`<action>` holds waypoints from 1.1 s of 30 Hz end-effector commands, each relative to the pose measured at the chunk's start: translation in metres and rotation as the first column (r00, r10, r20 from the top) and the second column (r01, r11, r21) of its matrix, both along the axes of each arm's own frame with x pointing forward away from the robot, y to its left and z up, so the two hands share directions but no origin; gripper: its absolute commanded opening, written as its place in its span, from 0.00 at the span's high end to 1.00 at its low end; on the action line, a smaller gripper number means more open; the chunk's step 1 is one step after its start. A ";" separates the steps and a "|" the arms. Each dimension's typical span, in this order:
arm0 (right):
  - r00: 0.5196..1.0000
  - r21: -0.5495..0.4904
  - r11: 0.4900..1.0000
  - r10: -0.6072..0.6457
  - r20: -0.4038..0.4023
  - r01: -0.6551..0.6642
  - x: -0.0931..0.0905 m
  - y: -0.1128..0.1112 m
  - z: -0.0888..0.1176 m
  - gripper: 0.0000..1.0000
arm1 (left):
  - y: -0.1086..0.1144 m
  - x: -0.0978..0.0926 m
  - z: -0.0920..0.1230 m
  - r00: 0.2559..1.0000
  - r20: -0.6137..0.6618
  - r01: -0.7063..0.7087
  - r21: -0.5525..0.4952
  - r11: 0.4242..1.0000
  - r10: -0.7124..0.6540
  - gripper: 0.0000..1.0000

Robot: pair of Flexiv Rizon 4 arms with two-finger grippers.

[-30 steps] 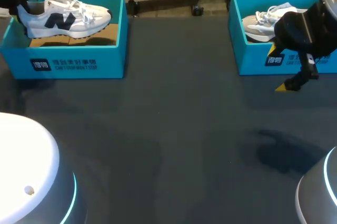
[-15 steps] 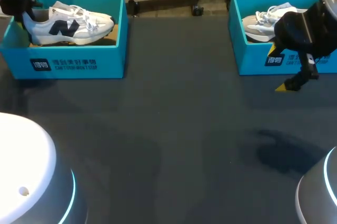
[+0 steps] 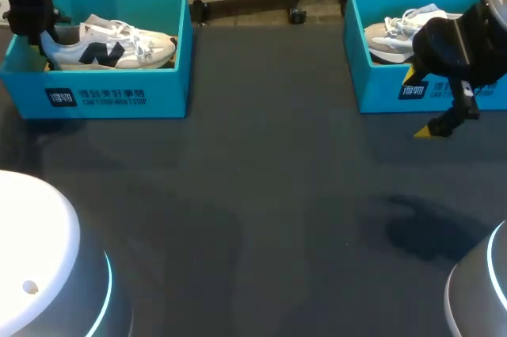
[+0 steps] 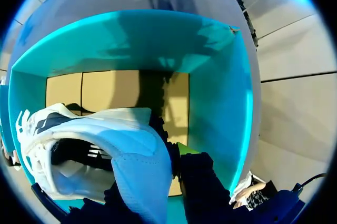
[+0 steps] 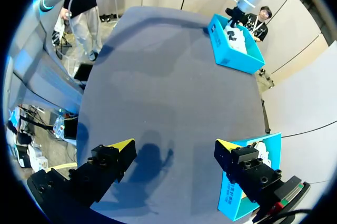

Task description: Take the shoe out of the shoebox, open the shoe tongue, remove and reinsert the insole, then place the shoe into the shoebox

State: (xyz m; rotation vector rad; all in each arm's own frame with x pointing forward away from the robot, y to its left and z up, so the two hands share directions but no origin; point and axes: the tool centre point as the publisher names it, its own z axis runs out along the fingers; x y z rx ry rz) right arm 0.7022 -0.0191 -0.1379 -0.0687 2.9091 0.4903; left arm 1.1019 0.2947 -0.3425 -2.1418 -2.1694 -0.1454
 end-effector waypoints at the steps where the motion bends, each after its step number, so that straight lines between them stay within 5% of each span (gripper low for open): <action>1: 1.000 -0.003 1.000 -0.001 -0.004 0.001 0.002 0.002 0.000 0.00 | 0.000 -0.005 0.003 1.000 0.011 0.008 0.000 1.000 -0.008 1.00; 33: 1.000 -0.003 1.000 -0.001 -0.004 0.001 0.002 0.002 0.000 0.00 | 0.003 -0.046 0.012 1.000 0.014 0.028 -0.040 0.999 -0.028 1.00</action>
